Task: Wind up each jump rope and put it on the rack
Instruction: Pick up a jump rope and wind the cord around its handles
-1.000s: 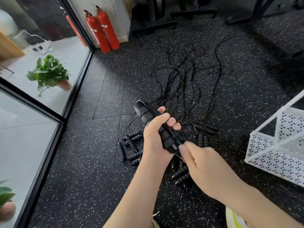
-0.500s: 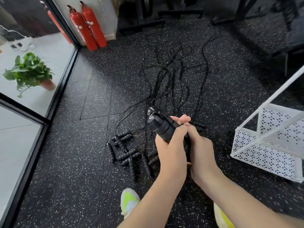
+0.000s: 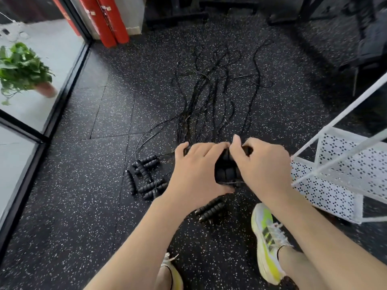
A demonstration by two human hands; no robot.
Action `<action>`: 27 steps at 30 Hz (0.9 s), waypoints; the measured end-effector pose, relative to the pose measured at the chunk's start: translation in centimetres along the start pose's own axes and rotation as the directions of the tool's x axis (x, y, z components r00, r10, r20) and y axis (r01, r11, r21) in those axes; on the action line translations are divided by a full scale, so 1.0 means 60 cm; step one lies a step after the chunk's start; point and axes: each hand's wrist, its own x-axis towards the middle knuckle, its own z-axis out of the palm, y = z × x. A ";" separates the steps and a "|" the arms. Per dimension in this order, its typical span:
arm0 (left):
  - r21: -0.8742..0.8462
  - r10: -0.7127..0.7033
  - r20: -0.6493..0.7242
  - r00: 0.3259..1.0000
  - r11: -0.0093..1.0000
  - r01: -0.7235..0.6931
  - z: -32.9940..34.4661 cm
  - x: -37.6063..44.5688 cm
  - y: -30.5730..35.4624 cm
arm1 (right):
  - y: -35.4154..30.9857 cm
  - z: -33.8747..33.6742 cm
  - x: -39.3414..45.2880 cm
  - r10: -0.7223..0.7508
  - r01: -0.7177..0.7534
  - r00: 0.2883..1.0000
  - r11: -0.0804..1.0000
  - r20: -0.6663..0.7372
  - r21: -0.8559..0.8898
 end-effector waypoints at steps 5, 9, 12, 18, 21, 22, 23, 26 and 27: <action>0.087 -0.040 -0.029 0.999 0.995 0.043 0.025 -0.002 -0.010 | -0.009 0.005 -0.006 0.109 -0.107 0.978 0.994 0.175 -0.022; 0.188 0.013 -0.171 0.985 0.982 0.020 0.035 -0.004 -0.021 | -0.010 -0.005 0.008 0.222 -0.257 0.910 0.965 0.349 0.057; 0.189 0.008 -0.173 0.985 0.982 0.025 0.032 -0.004 -0.024 | -0.004 -0.016 0.022 0.200 -0.313 0.844 0.937 0.498 0.155; 0.034 -0.102 -0.078 0.992 0.994 0.105 0.004 -0.010 -0.028 | 0.040 -0.068 0.058 -0.132 -0.522 0.533 0.727 0.836 0.447; -0.073 -0.142 -0.054 0.988 0.988 0.138 -0.006 -0.012 -0.019 | 0.067 -0.080 0.067 -0.243 -0.552 0.502 0.649 0.830 0.523; -0.095 -0.149 -0.050 0.988 0.985 0.144 -0.009 -0.013 -0.016 | 0.075 -0.077 0.068 -0.241 -0.570 0.520 0.617 0.820 0.543; -0.111 -0.154 -0.047 0.987 0.983 0.148 -0.011 -0.013 -0.013 | 0.079 -0.073 0.068 -0.244 -0.582 0.537 0.586 0.808 0.564; -0.156 -0.168 -0.033 0.985 0.975 0.161 -0.016 -0.013 -0.006 | 0.080 -0.050 0.059 -0.298 -0.595 0.571 0.491 0.765 0.636; -0.162 -0.175 -0.032 0.984 0.973 0.167 -0.016 -0.012 -0.006 | 0.079 -0.042 0.054 -0.305 -0.593 0.595 0.459 0.744 0.662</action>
